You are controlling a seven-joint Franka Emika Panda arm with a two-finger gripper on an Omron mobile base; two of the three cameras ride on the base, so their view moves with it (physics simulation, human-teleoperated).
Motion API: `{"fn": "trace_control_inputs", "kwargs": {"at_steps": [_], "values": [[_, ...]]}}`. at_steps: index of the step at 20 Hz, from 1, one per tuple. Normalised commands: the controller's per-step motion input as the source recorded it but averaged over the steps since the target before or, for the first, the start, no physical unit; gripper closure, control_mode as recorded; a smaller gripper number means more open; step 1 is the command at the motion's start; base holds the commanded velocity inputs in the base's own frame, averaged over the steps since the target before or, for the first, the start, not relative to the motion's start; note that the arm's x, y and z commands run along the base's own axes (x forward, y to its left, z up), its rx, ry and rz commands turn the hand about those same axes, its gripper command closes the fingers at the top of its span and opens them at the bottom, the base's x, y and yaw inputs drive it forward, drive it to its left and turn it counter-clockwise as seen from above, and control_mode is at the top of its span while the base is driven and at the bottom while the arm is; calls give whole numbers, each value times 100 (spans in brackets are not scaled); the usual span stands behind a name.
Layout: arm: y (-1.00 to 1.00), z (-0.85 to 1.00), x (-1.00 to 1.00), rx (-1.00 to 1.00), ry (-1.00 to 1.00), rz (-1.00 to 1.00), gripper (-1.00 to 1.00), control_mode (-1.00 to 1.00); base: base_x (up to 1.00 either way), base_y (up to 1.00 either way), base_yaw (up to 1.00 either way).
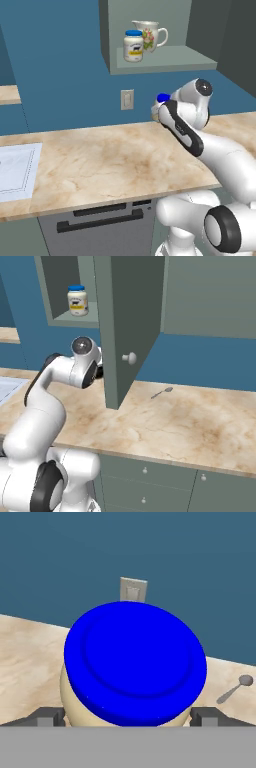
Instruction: Pick the mayonnaise and mayonnaise from the counter and place them in the cabinet.
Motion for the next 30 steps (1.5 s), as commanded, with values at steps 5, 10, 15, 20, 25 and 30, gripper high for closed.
{"fn": "trace_control_inputs", "kwargs": {"at_steps": [5,10,15,20,25,30], "values": [[0,69,-34,0,0,0,100,-100,0,0,0],[0,48,-45,0,-1,0,100,-100,0,0,0],[0,65,-29,0,-4,-1,100,-100,0,0,0],[0,67,-20,0,-4,-3,100,-100,0,0,0],[0,54,-7,0,-3,-4,100,-100,0,0,0],[-7,38,0,0,-1,-7,100,-100,0,0,0]]}}
